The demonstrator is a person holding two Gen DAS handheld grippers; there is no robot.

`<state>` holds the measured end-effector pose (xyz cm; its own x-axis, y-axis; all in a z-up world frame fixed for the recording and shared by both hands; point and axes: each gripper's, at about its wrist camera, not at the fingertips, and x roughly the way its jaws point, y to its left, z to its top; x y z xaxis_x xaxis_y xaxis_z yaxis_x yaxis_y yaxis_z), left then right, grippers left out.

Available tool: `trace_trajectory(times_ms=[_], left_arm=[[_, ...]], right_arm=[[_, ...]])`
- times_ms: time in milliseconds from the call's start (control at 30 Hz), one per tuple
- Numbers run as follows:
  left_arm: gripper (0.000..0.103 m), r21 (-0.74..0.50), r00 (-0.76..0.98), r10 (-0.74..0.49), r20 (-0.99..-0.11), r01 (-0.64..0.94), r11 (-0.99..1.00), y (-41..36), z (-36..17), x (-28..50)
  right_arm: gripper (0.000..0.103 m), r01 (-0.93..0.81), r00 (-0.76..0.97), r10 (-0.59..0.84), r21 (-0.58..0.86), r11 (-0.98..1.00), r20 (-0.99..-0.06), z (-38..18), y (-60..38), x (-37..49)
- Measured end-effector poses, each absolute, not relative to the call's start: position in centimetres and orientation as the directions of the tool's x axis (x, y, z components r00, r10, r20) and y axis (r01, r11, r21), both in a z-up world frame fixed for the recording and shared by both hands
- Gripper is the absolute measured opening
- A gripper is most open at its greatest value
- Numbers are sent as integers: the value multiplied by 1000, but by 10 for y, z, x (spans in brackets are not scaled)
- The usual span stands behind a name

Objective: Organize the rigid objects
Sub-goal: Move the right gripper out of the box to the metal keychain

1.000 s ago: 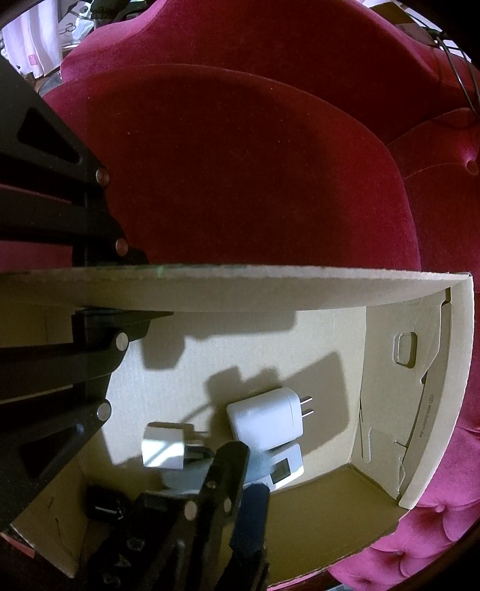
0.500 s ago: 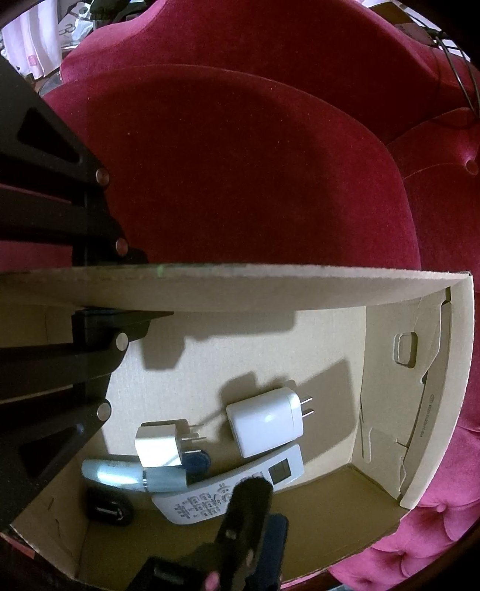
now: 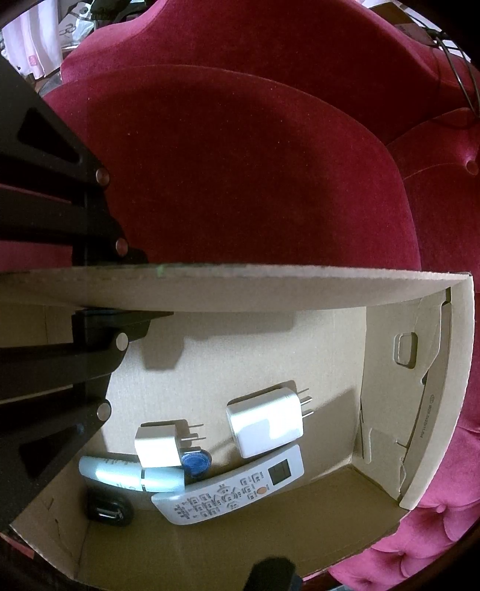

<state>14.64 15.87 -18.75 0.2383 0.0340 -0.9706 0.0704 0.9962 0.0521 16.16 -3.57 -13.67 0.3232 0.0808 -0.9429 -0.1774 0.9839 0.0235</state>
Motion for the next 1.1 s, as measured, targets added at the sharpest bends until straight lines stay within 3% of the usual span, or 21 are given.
trace_trajectory(times_ms=[400,1100], left_arm=[[10,56,238,37,-970,72,996,155,-186,147],[10,63,239,44,-970,73,995,152,-187,146]], right_arm=[[96,-123,367,40,-5,992,-929,-112,-85,154],[100,-78,377,-12,-44,996,-926,-148,-160,136]])
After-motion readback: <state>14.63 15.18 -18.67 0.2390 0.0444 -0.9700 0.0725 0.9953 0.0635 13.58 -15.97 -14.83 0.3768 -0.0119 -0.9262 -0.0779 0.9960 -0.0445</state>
